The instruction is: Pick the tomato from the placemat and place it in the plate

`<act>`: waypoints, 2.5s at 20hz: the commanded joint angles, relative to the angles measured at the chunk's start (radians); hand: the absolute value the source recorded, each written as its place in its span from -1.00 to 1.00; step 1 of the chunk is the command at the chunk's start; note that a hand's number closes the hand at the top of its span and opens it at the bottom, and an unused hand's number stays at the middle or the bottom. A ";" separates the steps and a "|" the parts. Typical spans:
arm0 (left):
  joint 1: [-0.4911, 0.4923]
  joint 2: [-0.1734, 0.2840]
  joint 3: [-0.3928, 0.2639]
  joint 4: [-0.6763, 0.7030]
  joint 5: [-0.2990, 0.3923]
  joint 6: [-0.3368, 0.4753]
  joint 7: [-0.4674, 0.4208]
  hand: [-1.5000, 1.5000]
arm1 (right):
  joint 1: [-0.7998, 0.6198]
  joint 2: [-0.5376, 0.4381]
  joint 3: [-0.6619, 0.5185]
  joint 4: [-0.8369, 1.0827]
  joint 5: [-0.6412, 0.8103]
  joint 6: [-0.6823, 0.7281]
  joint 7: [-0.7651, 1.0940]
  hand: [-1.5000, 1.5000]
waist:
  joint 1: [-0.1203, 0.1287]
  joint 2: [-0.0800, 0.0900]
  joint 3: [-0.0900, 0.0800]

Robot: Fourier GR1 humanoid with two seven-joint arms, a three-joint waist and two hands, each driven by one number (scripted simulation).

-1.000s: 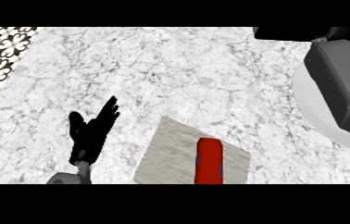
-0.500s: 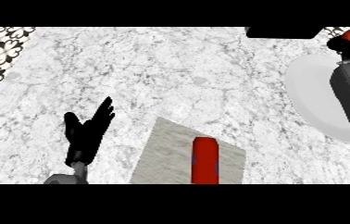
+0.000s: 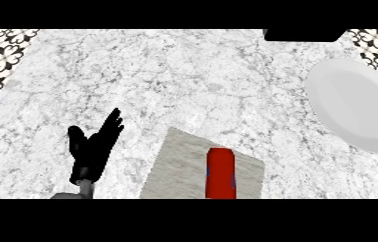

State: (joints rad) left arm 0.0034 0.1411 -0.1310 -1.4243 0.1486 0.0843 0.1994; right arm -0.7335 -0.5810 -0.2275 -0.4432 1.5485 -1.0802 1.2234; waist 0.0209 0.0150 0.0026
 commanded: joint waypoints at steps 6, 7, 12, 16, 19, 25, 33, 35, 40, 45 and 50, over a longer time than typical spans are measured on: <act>0.025 0.009 0.002 -0.029 0.002 -0.008 0.008 0.00 | 0.074 0.060 -0.247 0.091 -0.136 -0.065 0.115 -1.00 | 0.006 -0.004 0.002; -0.013 0.007 0.011 0.020 0.003 -0.013 -0.001 0.00 | 0.043 0.044 -0.263 0.121 -0.187 -0.012 0.063 -1.00 | 0.004 0.002 0.002; 0.012 -0.013 -0.007 -0.021 -0.011 0.010 0.013 0.00 | 0.070 0.074 -0.298 0.099 -0.421 -0.119 -0.212 -1.00 | 0.007 -0.004 0.005; -0.027 -0.005 0.014 0.024 -0.002 -0.007 0.007 0.00 | 0.108 0.096 -0.281 0.013 -0.515 -0.202 -0.347 -1.00 | 0.003 0.000 0.006; 0.043 -0.039 -0.025 -0.017 -0.025 0.018 -0.020 0.00 | 0.142 0.130 -0.263 -0.069 -0.540 -0.340 -0.401 -1.00 | 0.007 -0.006 0.005; 0.017 -0.009 0.015 -0.014 -0.001 -0.002 0.011 0.00 | 0.241 0.171 -0.243 -0.263 -0.683 -0.414 -0.466 -1.00 | -0.015 -0.013 0.002; 0.029 0.004 0.046 0.013 0.010 -0.020 0.004 0.00 | 0.487 0.314 -0.018 -0.713 -0.869 -0.395 -0.503 -1.00 | -0.034 -0.021 -0.002; 0.037 -0.019 0.029 -0.006 -0.011 -0.005 -0.014 0.00 | 0.590 0.298 0.064 -0.761 -0.938 -0.414 -0.527 -1.00 | -0.026 -0.017 -0.001; 0.001 -0.051 0.003 -0.043 -0.047 0.039 0.055 0.00 | 0.742 0.351 0.147 -0.930 -0.965 -0.418 -0.574 -1.00 | -0.028 -0.017 -0.002; -0.053 -0.031 0.066 0.120 -0.037 -0.019 -0.026 0.00 | 0.785 0.510 0.102 -0.973 -0.836 -0.320 -0.616 -1.00 | -0.027 -0.015 -0.004; 0.057 -0.026 0.038 -0.053 -0.038 -0.026 0.017 0.00 | 0.785 0.578 0.109 -0.922 -0.718 -0.335 -0.555 -1.00 | -0.019 -0.016 -0.003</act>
State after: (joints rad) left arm 0.0152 0.1063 -0.0894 -1.4154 0.1172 0.0691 0.2001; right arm 0.0296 -0.0489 -0.1189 -1.3711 0.7700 -1.4197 0.6555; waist -0.0017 -0.0009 -0.0008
